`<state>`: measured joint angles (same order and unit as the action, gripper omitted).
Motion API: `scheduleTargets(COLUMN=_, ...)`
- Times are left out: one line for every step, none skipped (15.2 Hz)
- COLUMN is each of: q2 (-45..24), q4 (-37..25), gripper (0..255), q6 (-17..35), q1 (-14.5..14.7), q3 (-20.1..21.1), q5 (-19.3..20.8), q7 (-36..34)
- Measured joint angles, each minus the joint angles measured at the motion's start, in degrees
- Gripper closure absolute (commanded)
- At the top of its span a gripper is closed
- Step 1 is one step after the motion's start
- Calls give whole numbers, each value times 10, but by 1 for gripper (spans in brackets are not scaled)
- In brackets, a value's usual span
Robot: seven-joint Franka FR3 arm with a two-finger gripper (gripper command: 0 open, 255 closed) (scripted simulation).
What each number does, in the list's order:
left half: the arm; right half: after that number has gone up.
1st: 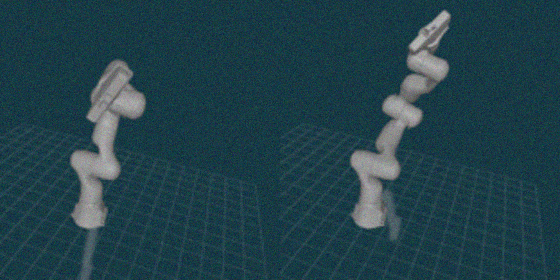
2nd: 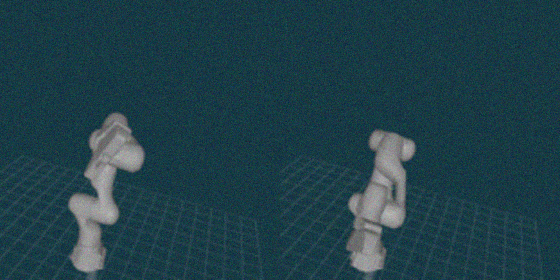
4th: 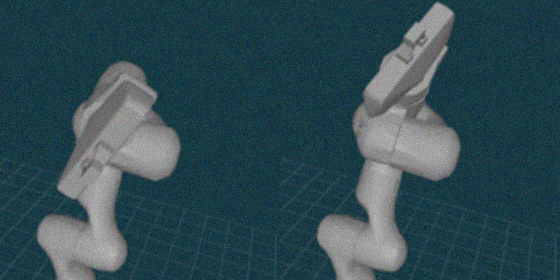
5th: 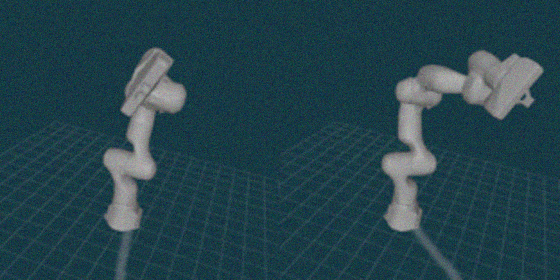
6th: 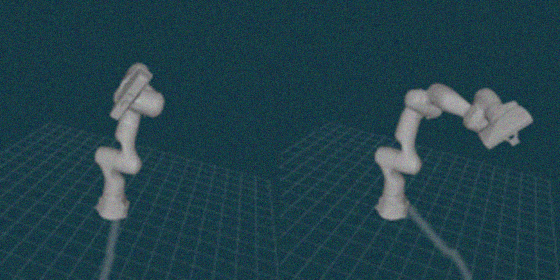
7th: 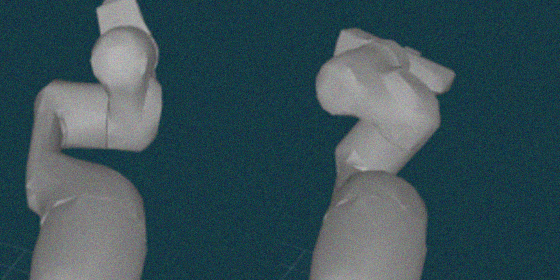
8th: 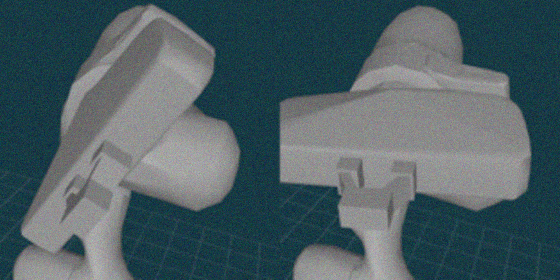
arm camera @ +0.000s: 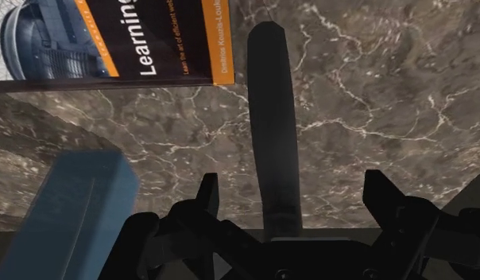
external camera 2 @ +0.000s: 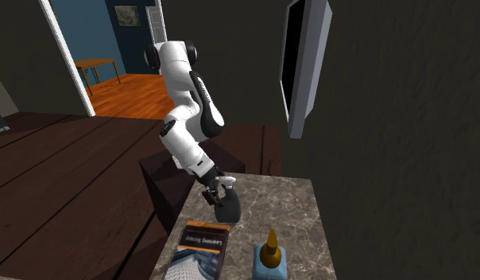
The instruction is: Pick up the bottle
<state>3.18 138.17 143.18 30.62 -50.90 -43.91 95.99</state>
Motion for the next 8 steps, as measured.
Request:
scheduleTargets(q2=-13, q4=-2, gripper=0, q6=-1, q1=2, q3=-3, q5=-20, q7=17)
scheduleTargets(q2=-22, q4=-3, gripper=0, q6=-1, q1=3, q3=-4, q5=-35, q7=31)
scheduleTargets(q2=-33, q4=-4, gripper=0, q6=-3, q1=3, q3=-5, q5=-51, q7=45)
scheduleTargets(q2=-42, q4=-4, gripper=0, q6=-3, q1=3, q3=-4, q5=-66, q7=58)
scheduleTargets(q2=-45, q4=-3, gripper=255, q6=-2, q1=4, q3=-4, q5=-73, q7=63)
scheduleTargets(q2=-47, q4=-2, gripper=255, q6=-1, q1=4, q3=-3, q5=-77, q7=65)
scheduleTargets(q2=-47, q4=-2, gripper=255, q6=-1, q1=4, q3=-3, q5=-79, q7=67)
scheduleTargets(q2=-48, q4=-2, gripper=255, q6=-1, q1=4, q3=-3, q5=-79, q7=67)
